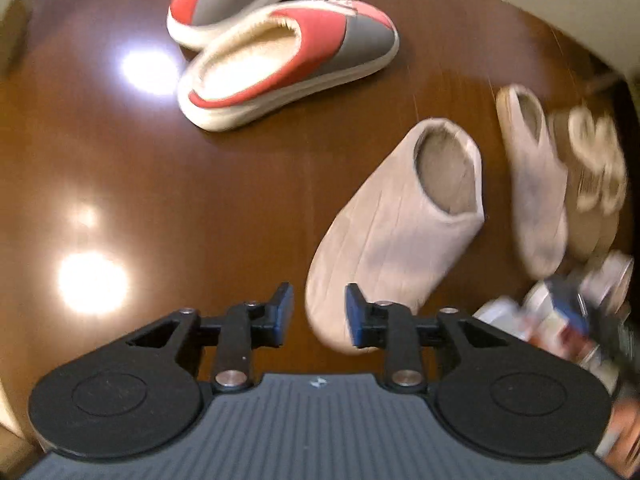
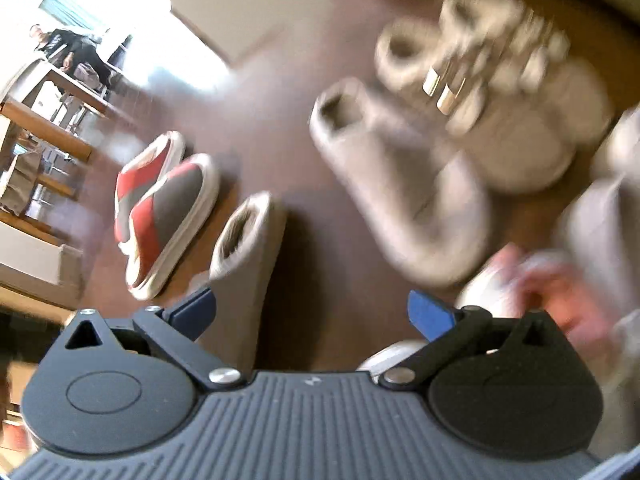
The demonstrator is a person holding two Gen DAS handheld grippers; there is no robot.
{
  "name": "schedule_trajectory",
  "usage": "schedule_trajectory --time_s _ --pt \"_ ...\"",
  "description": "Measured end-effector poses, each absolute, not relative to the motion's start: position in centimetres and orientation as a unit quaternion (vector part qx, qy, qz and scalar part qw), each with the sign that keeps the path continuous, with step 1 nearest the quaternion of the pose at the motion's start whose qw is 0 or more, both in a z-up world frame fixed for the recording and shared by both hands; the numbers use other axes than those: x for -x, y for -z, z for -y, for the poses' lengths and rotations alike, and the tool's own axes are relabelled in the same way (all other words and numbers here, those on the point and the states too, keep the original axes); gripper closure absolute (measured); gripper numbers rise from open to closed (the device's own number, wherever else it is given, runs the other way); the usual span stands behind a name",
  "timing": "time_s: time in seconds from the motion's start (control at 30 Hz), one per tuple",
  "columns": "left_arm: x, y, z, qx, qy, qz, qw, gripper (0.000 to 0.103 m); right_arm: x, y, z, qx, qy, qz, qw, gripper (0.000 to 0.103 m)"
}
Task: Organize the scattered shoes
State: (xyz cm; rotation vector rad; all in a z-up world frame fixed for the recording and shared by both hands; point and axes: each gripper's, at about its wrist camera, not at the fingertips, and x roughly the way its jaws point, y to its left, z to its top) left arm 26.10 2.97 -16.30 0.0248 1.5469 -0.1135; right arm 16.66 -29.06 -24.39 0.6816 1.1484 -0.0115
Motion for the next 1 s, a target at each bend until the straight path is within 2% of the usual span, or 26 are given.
schedule_trajectory --time_s 0.17,0.23,0.27,0.3,0.33,0.53,0.6,0.63,0.67,0.73,0.8,0.83,0.87,0.9,1.0 --pt "-24.5 12.5 -2.6 -0.064 0.071 -0.670 0.736 0.051 -18.8 27.6 22.9 -0.323 -0.021 -0.561 0.762 0.001" --pt "-24.3 11.5 -3.0 -0.061 0.076 -0.660 0.745 0.049 -20.3 28.0 19.1 -0.265 -0.036 -0.563 0.782 0.003" --pt "-24.3 11.2 -3.0 -0.062 0.077 -0.658 0.747 0.049 -20.6 28.4 18.3 -0.241 -0.025 -0.577 0.780 0.021" --pt "-24.5 11.1 -2.7 -0.064 0.079 -0.657 0.747 0.049 -21.1 28.9 17.5 -0.215 -0.022 -0.586 0.781 0.046" --pt "-24.6 11.2 -2.6 -0.066 0.080 -0.657 0.747 0.049 -21.8 29.7 16.6 -0.187 -0.028 -0.590 0.785 0.089" --pt "-25.1 10.9 -3.2 -0.053 0.084 -0.646 0.757 0.049 -24.9 28.5 18.9 -0.091 -0.056 -0.533 0.839 0.088" --pt "-25.2 11.1 -3.3 -0.052 0.087 -0.644 0.758 0.049 -25.9 28.3 21.5 -0.076 -0.059 -0.525 0.845 0.064" --pt "-25.2 11.3 -3.3 -0.053 0.089 -0.645 0.757 0.049 -26.2 28.0 23.4 -0.090 -0.047 -0.530 0.842 0.025" --pt "-25.2 11.6 -3.2 -0.054 0.091 -0.647 0.755 0.049 -26.2 27.9 24.1 -0.103 -0.042 -0.530 0.841 0.007" --pt "-25.1 12.1 -3.1 -0.056 0.094 -0.653 0.750 0.049 -25.3 27.4 25.2 -0.135 -0.060 -0.508 0.848 0.007" --pt "-25.0 12.6 -3.0 -0.060 0.093 -0.659 0.744 0.049 -25.3 27.9 25.0 -0.121 -0.067 -0.512 0.848 0.012" --pt "-25.0 12.8 -2.8 -0.061 0.094 -0.663 0.740 0.049 -25.4 28.5 24.6 -0.108 -0.065 -0.522 0.843 0.034" --pt "-24.9 12.8 -2.7 -0.063 0.096 -0.664 0.739 0.049 -25.6 29.3 24.1 -0.091 -0.068 -0.537 0.836 0.087" --pt "-24.8 12.6 -2.6 -0.065 0.097 -0.662 0.741 0.049 -25.8 30.2 23.7 -0.084 -0.078 -0.550 0.827 0.090" --pt "-24.8 12.1 -2.4 -0.071 0.098 -0.653 0.748 0.049 -26.0 30.7 23.6 -0.083 -0.079 -0.539 0.834 0.090"
